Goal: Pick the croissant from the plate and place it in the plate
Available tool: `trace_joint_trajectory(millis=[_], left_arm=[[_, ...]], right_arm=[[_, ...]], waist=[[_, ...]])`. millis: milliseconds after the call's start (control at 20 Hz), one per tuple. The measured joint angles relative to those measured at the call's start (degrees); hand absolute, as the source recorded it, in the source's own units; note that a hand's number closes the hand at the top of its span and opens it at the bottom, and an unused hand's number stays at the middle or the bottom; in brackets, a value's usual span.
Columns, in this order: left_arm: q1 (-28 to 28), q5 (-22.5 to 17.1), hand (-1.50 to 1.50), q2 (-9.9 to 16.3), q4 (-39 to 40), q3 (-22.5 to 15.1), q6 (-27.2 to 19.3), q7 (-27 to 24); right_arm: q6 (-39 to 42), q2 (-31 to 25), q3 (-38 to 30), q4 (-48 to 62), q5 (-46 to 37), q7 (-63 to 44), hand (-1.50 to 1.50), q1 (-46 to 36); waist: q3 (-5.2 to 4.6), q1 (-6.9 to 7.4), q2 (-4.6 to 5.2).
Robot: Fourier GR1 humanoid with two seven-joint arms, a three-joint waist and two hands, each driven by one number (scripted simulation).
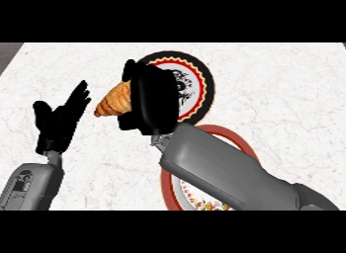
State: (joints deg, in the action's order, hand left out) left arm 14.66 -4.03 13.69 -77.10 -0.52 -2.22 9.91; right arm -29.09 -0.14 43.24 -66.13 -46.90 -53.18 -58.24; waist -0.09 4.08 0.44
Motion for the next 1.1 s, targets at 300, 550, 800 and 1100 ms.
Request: trace_joint_trajectory(millis=[300,550,800,1100], left_arm=[[-1.73,-0.23,0.00,0.14,-0.93,1.03,0.19,-0.80],[-1.92,0.10,0.00,-0.01,-2.17,1.13,-0.14,0.26],[-3.08,0.61,0.00,-0.58,-2.67,0.75,-0.22,-0.66],[-2.20,0.79,0.00,-0.59,-2.23,1.30,-0.05,-0.14]], right_arm=[[-5.55,0.04,-1.07,11.38,5.52,3.99,1.50,-3.28],[-4.61,0.11,-2.64,20.68,10.07,11.35,1.50,-3.41],[-1.62,0.13,-7.83,25.83,19.75,20.36,-1.50,-2.09],[-0.55,0.13,-10.44,31.06,25.21,33.67,-1.50,-2.47]], waist=[[0.04,-1.16,0.03],[0.07,-1.69,0.14],[0.10,-1.32,0.40],[0.11,-1.63,0.29]])
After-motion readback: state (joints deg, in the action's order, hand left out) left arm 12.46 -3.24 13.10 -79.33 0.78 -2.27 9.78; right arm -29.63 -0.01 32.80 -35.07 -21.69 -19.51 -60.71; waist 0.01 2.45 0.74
